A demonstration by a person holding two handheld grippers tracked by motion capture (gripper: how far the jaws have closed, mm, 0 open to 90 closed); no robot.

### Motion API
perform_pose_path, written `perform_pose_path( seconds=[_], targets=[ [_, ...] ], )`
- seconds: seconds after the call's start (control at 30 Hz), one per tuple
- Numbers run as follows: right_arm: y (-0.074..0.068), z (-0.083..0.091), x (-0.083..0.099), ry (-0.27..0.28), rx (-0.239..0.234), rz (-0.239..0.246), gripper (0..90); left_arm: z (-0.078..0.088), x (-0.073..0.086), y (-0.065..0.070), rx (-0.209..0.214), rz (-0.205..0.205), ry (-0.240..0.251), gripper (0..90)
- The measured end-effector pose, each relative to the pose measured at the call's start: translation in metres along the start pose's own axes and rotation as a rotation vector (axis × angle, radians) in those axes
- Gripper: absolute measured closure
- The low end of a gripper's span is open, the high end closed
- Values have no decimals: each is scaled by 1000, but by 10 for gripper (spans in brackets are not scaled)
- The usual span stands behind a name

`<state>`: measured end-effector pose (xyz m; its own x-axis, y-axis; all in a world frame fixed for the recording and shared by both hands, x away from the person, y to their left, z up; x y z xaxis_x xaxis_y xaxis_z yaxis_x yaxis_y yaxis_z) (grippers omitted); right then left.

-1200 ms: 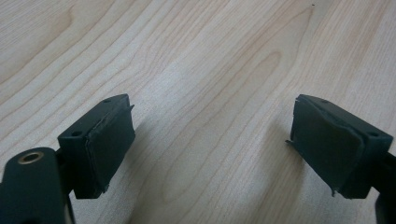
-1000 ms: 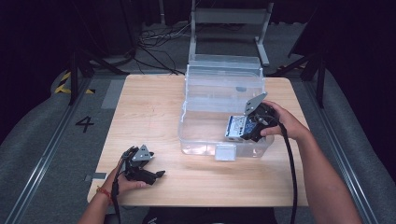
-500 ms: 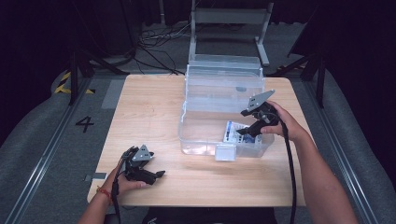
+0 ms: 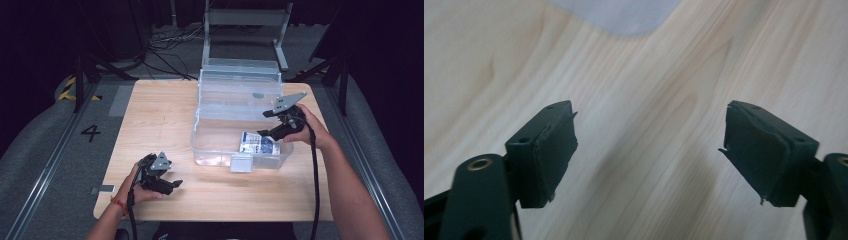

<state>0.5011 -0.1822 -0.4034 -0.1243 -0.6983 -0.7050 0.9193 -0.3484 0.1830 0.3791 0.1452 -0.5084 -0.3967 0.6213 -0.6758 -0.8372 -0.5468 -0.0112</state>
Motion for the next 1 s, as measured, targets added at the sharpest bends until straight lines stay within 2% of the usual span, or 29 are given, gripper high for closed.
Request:
perform_pose_path(
  seconds=[0.07,0.17,0.2,0.23,0.3,0.37,0.43,0.47,0.53,0.63,0.7,0.77,0.8,0.83,1.0],
  targets=[
    [4,6,-2,5,22,2,287,7,-18,3,-10,-18,29,236],
    [13,14,-4,15,70,3,308,14,-41,9,1,-60,62,257],
    [16,17,-5,17,82,-7,314,15,-49,11,3,-67,74,262],
    [16,17,-5,17,82,-7,314,15,-49,11,3,-67,74,262],
    [25,20,-5,23,120,-20,316,17,-66,16,7,-102,98,267],
    [33,24,-7,34,148,-42,324,18,-79,20,9,-118,124,277],
    [39,28,-9,49,159,-56,327,19,-91,25,29,-129,149,279],
    [40,29,-10,52,167,-58,334,18,-99,28,30,-149,158,281],
    [46,31,-12,61,178,-63,337,15,-108,29,21,-179,154,285],
    [51,32,-13,59,175,-77,366,8,-118,29,32,-183,152,297],
    [56,31,-13,49,177,-87,367,2,-123,26,30,-195,131,296],
    [58,31,-12,44,177,-94,372,-1,-125,25,28,-197,124,297],
    [60,31,-12,34,167,-98,380,-5,-127,24,46,-183,124,303],
    [62,31,-11,28,174,-97,381,-7,-128,22,46,-189,117,309],
    [67,30,-13,11,174,-91,386,-18,-128,16,55,-188,72,337]
  ],
)
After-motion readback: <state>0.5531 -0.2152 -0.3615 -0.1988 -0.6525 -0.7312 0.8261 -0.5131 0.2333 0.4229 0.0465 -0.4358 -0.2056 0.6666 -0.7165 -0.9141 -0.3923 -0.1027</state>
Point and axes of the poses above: each handheld gripper's, and its own axes: z roughly backward along the jaws, x roughly out of its underside, y roughly to its right, the point moved 8 cm from there along -z, roughly forward along the jaws, and after that the axes turned 2 degrees about z, right-handed, at the moved point
